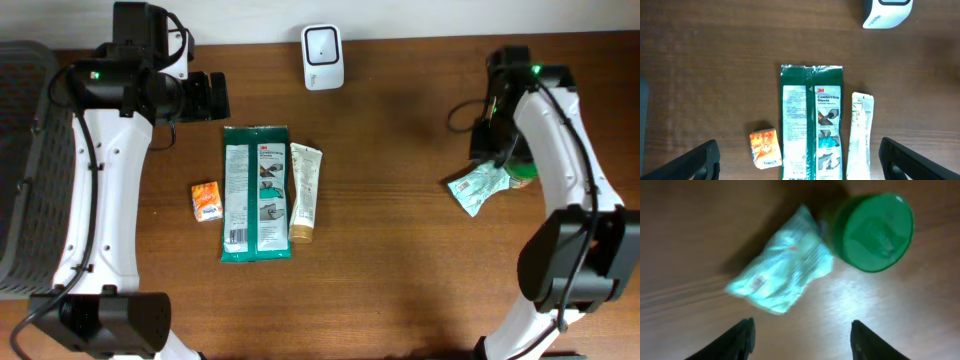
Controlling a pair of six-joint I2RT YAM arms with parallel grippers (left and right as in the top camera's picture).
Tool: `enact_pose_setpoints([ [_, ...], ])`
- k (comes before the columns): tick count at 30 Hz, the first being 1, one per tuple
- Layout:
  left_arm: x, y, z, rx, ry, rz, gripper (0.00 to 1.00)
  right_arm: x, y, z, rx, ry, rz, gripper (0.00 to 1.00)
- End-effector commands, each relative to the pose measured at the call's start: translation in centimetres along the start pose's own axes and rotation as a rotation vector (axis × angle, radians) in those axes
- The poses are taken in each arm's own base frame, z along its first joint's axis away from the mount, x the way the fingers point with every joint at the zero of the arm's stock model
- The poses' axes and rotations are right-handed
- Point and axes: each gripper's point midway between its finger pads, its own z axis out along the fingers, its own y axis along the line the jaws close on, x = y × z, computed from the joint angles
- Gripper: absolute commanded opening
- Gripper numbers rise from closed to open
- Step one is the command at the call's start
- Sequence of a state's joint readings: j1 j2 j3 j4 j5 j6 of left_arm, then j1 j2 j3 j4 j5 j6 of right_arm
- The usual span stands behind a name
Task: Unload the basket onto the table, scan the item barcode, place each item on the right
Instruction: 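Reach the right gripper to the white Pantene tube and grasp it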
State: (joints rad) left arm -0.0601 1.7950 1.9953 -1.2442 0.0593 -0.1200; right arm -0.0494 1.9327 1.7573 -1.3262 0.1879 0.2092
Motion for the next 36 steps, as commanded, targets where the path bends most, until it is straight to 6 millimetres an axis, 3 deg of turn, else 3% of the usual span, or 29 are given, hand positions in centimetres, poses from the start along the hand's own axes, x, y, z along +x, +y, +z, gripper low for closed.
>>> enact_pose_setpoints([
  [1, -0.4, -0.2, -0.8, 0.001, -0.024, 0.009, 0.99, -0.4, 8.0, -5.2, -0.348, -0.061, -0.132, 0.57],
  [2, -0.4, -0.2, -0.8, 0.001, -0.024, 0.009, 0.99, -0.1, 10.4, -6.1, -0.437, -0.064, -0.169, 0.54],
  [3, -0.4, -0.2, -0.8, 0.001, -0.024, 0.009, 0.99, 0.5, 14.3, -7.1, -0.555, -0.073, -0.222, 0.37],
  [5, -0.4, -0.2, -0.8, 0.001, -0.024, 0.009, 0.99, 1.0, 17.5, -7.2, -0.595, -0.082, -0.204, 0.22],
  [6, -0.4, -0.2, -0.8, 0.001, -0.024, 0.009, 0.99, 1.7, 20.5, -6.6, -0.618, -0.084, -0.210, 0.11],
  [8, -0.4, -0.2, -0.8, 0.001, -0.025, 0.009, 0.99, 2.9, 23.4, -5.6, -0.634, -0.069, -0.214, 0.04],
  [10, -0.4, -0.2, -0.8, 0.001, -0.024, 0.009, 0.99, 5.3, 28.6, -4.4, -0.667, -0.047, -0.297, 0.04],
  [14, -0.4, -0.2, -0.8, 0.001, -0.025, 0.009, 0.99, 7.5, 33.4, -2.9, -0.692, -0.037, -0.359, 0.04],
  [23, -0.4, -0.2, -0.8, 0.001, -0.024, 0.009, 0.99, 8.7, 35.5, 1.2, -0.662, 0.024, -0.369, 0.04],
  [28, -0.4, -0.2, -0.8, 0.001, -0.024, 0.009, 0.99, 10.1, 36.8, 4.9, -0.672, 0.123, -0.356, 0.04],
  [32, -0.4, -0.2, -0.8, 0.001, -0.024, 0.009, 0.99, 11.8, 36.8, 9.2, -0.617, 0.211, -0.353, 0.04],
  [34, -0.4, -0.2, -0.8, 0.001, -0.024, 0.009, 0.99, 11.3, 36.6, 9.0, -0.624, 0.204, -0.357, 0.04],
  [36, -0.4, -0.2, -0.8, 0.001, -0.024, 0.009, 0.99, 9.9, 36.4, 7.2, -0.653, 0.178, -0.384, 0.04],
])
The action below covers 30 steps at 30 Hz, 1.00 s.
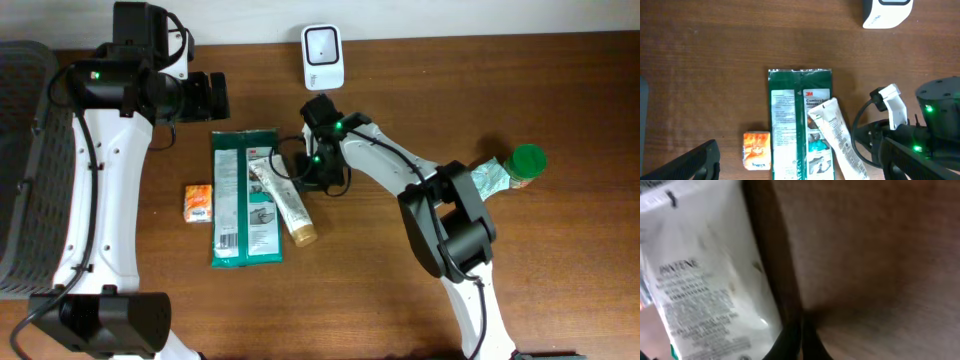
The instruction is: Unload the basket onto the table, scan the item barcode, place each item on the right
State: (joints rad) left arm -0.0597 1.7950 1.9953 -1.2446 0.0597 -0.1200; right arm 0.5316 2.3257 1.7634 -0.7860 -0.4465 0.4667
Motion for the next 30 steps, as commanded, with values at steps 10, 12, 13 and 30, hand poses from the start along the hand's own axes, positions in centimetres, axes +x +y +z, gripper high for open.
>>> enact_pose_setpoints([
  [10, -0.4, -0.2, -0.8, 0.001, -0.025, 0.010, 0.99, 3.1, 6.4, -7.7, -0.083, 0.150, -0.187, 0.05],
  [12, -0.4, -0.2, -0.8, 0.001, -0.025, 0.010, 0.99, 5.4, 6.9, -5.9, -0.064, 0.212, -0.183, 0.05],
  [13, -0.4, -0.2, -0.8, 0.001, -0.025, 0.010, 0.99, 6.4, 7.1, -5.1, -0.056, 0.237, -0.186, 0.05],
  [30, -0.4, -0.2, -0.8, 0.001, -0.025, 0.010, 0.99, 2.0, -10.3, -8.0, 0.479, 0.145, -0.116, 0.05],
])
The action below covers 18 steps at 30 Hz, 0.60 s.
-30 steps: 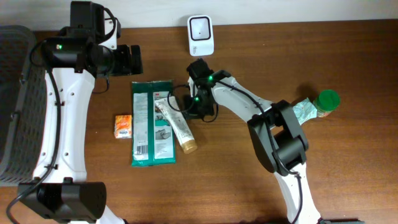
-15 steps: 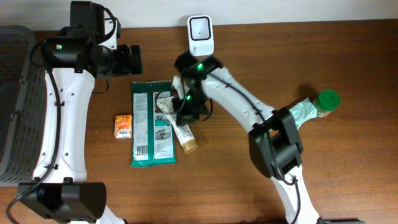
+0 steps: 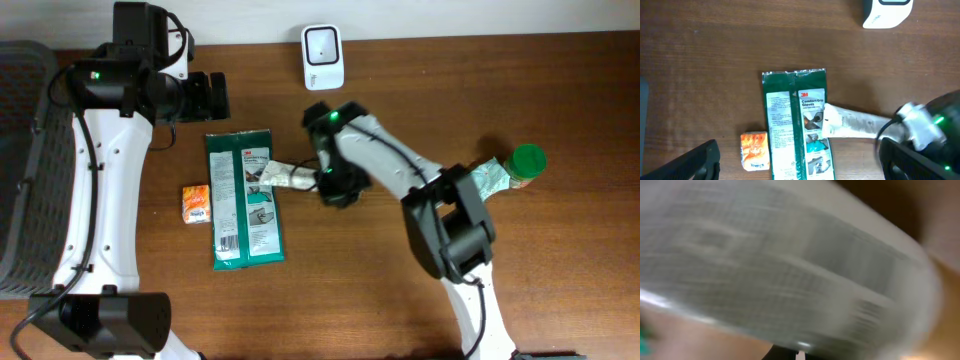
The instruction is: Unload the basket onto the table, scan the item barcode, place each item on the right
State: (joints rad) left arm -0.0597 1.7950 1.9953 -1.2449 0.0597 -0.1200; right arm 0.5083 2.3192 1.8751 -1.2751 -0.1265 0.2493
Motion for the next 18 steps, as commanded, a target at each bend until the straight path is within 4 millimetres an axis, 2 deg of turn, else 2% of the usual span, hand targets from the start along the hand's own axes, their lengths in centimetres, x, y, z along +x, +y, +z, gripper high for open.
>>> enact_pose_setpoints([
  [1, -0.4, -0.2, -0.8, 0.001, -0.025, 0.010, 0.99, -2.7, -5.0, -2.3, 0.058, -0.096, -0.001, 0.05],
  [3, -0.4, -0.2, -0.8, 0.001, -0.025, 0.010, 0.99, -4.7, -6.8, -3.9, 0.043, -0.173, 0.023, 0.05],
  [5, -0.4, -0.2, -0.8, 0.001, -0.025, 0.010, 0.99, -6.2, -7.3, -5.5, -0.004, -0.233, 0.036, 0.05],
  [8, -0.4, -0.2, -0.8, 0.001, -0.025, 0.010, 0.99, -7.2, -3.5, -9.1, -0.196, -0.298, -0.050, 0.05],
  [9, -0.4, -0.2, -0.8, 0.001, -0.025, 0.010, 0.99, -7.1, -1.7, -11.1, -0.251, -0.327, -0.082, 0.06],
  [11, -0.4, -0.2, -0.8, 0.001, -0.025, 0.010, 0.99, -6.2, 1.2, -13.5, -0.297, -0.349, -0.081, 0.05],
  [13, -0.4, -0.2, -0.8, 0.001, -0.025, 0.010, 0.99, -5.8, 2.5, -13.4, -0.291, -0.334, -0.014, 0.04],
  [15, -0.4, -0.2, -0.8, 0.001, -0.025, 0.010, 0.99, -6.1, 3.1, -11.1, -0.223, -0.316, 0.076, 0.04],
  [18, -0.4, -0.2, -0.8, 0.001, -0.025, 0.010, 0.99, -6.3, 5.3, -7.1, -0.224, -0.286, 0.064, 0.04],
])
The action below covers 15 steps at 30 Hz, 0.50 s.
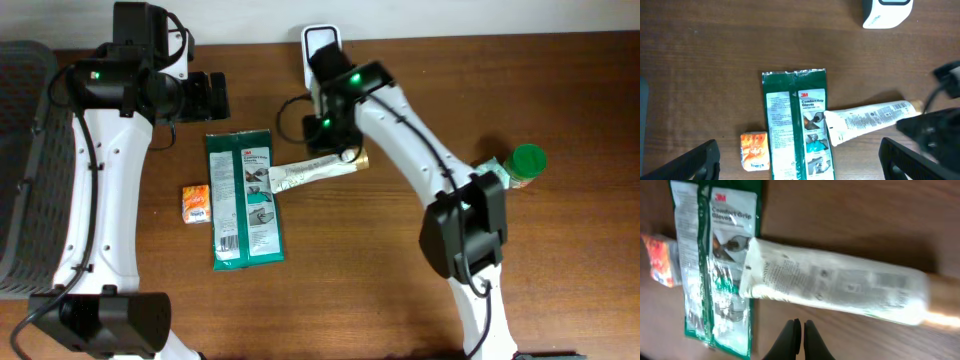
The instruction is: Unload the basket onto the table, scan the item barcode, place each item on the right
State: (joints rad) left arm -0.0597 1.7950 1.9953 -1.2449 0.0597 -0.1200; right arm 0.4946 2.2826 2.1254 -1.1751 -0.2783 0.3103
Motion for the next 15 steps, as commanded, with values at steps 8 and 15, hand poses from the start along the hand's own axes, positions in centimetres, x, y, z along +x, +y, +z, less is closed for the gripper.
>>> enact_pose_setpoints([
  [8, -0.4, -0.2, -0.8, 0.001, -0.025, 0.010, 0.99, 4.2, -3.6, 8.1, 0.094, 0.083, 0.124, 0.04],
  [15, -0.4, -0.2, -0.8, 0.001, -0.025, 0.010, 0.99, 4.7, -6.1, 6.2, 0.098, 0.131, 0.146, 0.04],
])
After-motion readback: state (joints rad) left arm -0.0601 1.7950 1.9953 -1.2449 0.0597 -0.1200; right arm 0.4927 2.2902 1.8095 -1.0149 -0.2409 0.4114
